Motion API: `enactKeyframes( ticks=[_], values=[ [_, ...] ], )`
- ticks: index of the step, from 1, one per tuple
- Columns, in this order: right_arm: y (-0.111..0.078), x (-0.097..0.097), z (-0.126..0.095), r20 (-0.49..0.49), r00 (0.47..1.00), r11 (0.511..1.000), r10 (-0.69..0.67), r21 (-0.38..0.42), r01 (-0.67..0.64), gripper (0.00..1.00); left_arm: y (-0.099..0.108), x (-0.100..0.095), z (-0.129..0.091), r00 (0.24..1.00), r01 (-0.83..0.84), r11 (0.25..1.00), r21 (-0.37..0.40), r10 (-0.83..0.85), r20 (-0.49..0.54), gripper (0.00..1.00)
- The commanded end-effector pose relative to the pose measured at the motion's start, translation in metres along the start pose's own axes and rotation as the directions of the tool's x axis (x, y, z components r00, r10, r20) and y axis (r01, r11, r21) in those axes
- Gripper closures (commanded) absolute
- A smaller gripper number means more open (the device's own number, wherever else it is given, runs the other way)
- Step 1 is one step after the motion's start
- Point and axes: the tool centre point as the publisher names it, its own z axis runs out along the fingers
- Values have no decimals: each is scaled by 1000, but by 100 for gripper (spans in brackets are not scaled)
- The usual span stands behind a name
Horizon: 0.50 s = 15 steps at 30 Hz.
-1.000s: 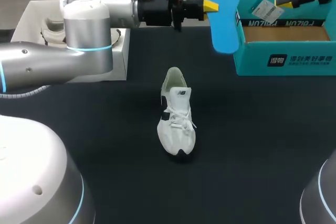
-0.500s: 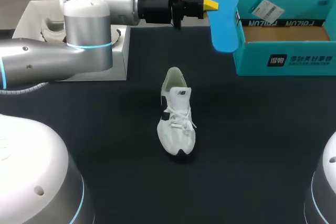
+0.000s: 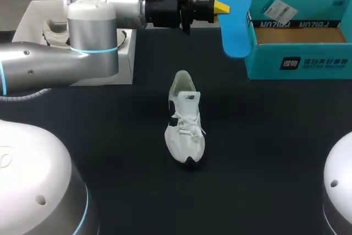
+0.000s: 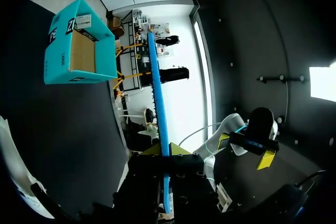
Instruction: Take the shoe out of the shoebox, open the shoe tongue, remove and reinsert the insole, then place the shoe into the shoebox
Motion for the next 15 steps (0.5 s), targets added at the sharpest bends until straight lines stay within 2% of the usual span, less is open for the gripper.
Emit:
enactKeyframes(
  ticks=[1, 5, 7, 10, 15],
  values=[
    [13, 9, 8, 351, 936, 999, -21, 53, 3, 0, 2, 1, 1, 1000, -9, 1000, 10, 8, 11, 100],
    [18, 7, 14, 349, 937, 996, -23, 91, -10, 0, 2, 2, -2, 1000, -15, 1000, 21, 14, 21, 100],
    [21, 3, 18, 330, 944, 989, -20, 143, -29, 0, 4, 2, -4, 1000, -11, 1000, 26, 11, 24, 100],
    [24, 0, 23, 327, 945, 982, -7, 178, -54, 0, 7, 1, -5, 999, -9, 1000, 30, 8, 31, 100],
    [25, 0, 26, 335, 942, 981, 1, 182, -66, 0, 8, 1, -6, 999, -6, 999, 40, 5, 32, 100]
  ],
)
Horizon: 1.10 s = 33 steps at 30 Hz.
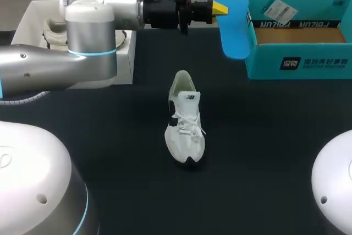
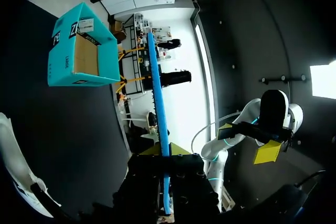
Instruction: Take the shoe out of the shoebox, open the shoe tongue, remove and reinsert the insole, then place the shoe into the shoebox
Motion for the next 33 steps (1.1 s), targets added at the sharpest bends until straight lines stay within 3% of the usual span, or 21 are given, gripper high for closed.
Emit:
enactKeyframes(
  ticks=[1, 33],
  values=[
    [8, 5, 1, 71, 997, 999, 6, 53, -10, 0, 4, 1, -2, 1000, -1, 1000, 11, 1, 6, 100],
    [12, 3, 4, 50, 998, 998, 33, 43, -35, 0, 4, 6, -2, 999, -18, 1000, 20, 18, 27, 100]
  ],
)
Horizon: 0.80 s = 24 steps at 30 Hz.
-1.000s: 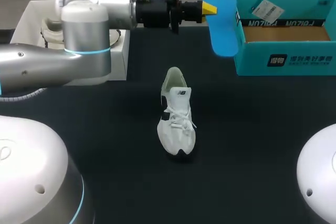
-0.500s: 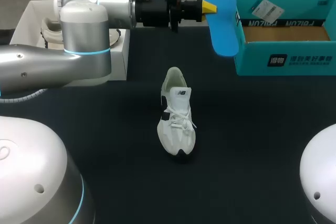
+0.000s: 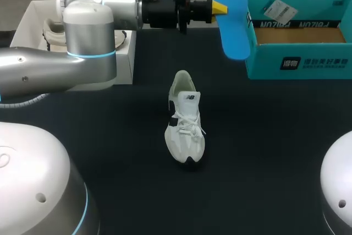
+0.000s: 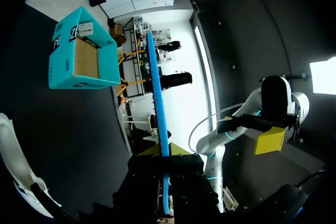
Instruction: Take the shoe out of the shoebox, open the shoe tongue, remove and reinsert the insole, then place the shoe into the shoebox
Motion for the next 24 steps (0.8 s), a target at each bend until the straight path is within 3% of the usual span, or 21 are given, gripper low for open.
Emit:
enactKeyframes(
  ticks=[1, 6, 8, 11, 13, 16, 24],
  values=[
    [0, -1, 0, -1, 1000, 1000, 1, -1, -1, 0, 2, 3, -2, 1000, 3, 1000, 2, -3, 10, 100],
    [0, -1, 0, -1, 1000, 1000, 1, -1, -1, 0, 6, 5, -7, 1000, 2, 1000, 11, -2, 15, 100],
    [1, -11, -3, -151, 988, 999, 27, 44, -21, 0, 7, 6, -9, 1000, -2, 1000, 18, 1, 17, 100],
    [4, -28, -3, -275, 960, 997, 60, 58, -46, 0, 7, 8, -13, 1000, -6, 1000, 27, 6, 15, 100],
    [3, -37, -3, -413, 909, 996, 57, 83, -24, 0, 7, 8, -15, 1000, -4, 999, 31, 4, 9, 100],
    [1, -49, -2, -540, 840, 997, 51, 70, -15, 0, 8, 8, -16, 1000, 2, 1000, 31, -2, -5, 100],
    [-6, -65, 1, -767, 637, 997, -75, -74, 29, 0, 7, 11, -20, 1000, 7, 1000, 27, -7, -12, 100]
  ],
)
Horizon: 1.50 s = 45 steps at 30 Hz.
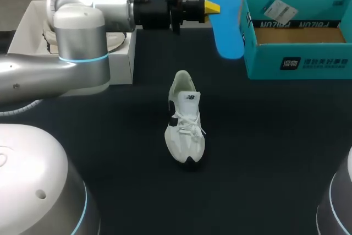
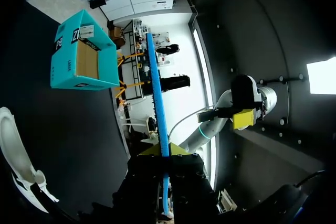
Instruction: Take the shoe out of the shoebox, open the shoe tongue, remove and reinsert the insole, then place the shoe into the shoebox
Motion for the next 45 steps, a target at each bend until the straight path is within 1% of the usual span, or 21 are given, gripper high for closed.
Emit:
enactKeyframes(
  ticks=[1, 3, 4, 7, 9, 10, 11, 17, 25, 26, 27, 28, 29, 33, 35, 36, 41, 45],
  values=[
    [-12, -27, 6, -565, 813, 988, -142, -138, 76, 0, 1, 2, -3, 1000, 0, 1000, -3, 0, 2, 100],
    [-15, -28, 5, -590, 783, 976, -197, -193, 100, 0, 0, 3, -3, 1000, -1, 1000, -10, 1, 8, 100],
    [-16, -28, 5, -600, 772, 973, -210, -207, 104, 0, -1, 4, -3, 1000, -1, 1000, -12, 1, 9, 100],
    [-16, -28, 6, -646, 732, 972, -218, -210, 105, 0, -3, 6, -4, 1000, -5, 1000, -17, 5, 14, 100],
    [-16, -30, 7, -717, 666, 977, -206, -188, 99, 0, -4, 8, -4, 1000, -7, 1000, -17, 7, 10, 100],
    [-16, -32, 7, -757, 629, 983, -177, -160, 84, 0, -4, 8, -4, 1000, -8, 1000, -17, 8, 9, 100],
    [-14, -34, 9, -768, 624, 989, -147, -129, 74, 0, -4, 8, -4, 1000, -9, 1000, -18, 9, 8, 100],
    [-14, -34, 9, -768, 624, 989, -147, -129, 74, 0, -2, 9, -5, 1000, 13, 999, -48, -11, 23, 100],
    [-14, -34, 9, -768, 624, 989, -147, -129, 74, 0, -4, 8, -4, 1000, -11, 999, -38, 11, 3, 100],
    [-15, -36, 13, -816, 564, 991, -131, -120, 56, 0, -4, 9, -5, 1000, -12, 999, -35, 11, -5, 100],
    [-15, -37, 16, -850, 516, 993, -111, -113, 28, 0, -4, 9, -5, 1000, -14, 999, -33, 14, -14, 100],
    [-16, -39, 20, -863, 492, 993, -116, -116, 30, 0, -5, 10, -5, 1000, -15, 999, -32, 14, -17, 100],
    [-16, -39, 23, -882, 457, 993, -116, -119, 22, 0, -5, 11, -5, 1000, -16, 999, -32, 15, -20, 100],
    [-17, -44, 31, -903, 413, 991, -118, -131, -3, 0, -6, 12, -6, 999, -26, 999, -36, 26, -21, 100],
    [-18, -45, 32, -930, 351, 992, -112, -125, -14, 0, -6, 12, -7, 999, -28, 999, -36, 27, -22, 100],
    [-19, -46, 32, -934, 340, 992, -111, -124, -18, 0, -5, 12, -8, 999, -29, 999, -37, 28, -21, 100],
    [-21, -46, 35, -936, 324, 989, -136, -145, -2, 0, -7, 12, -9, 999, -20, 999, -39, 19, -31, 100],
    [-22, -46, 39, -926, 346, 988, -153, -156, 17, 0, -8, 13, -9, 999, -22, 999, -49, 20, -31, 100]
  ],
)
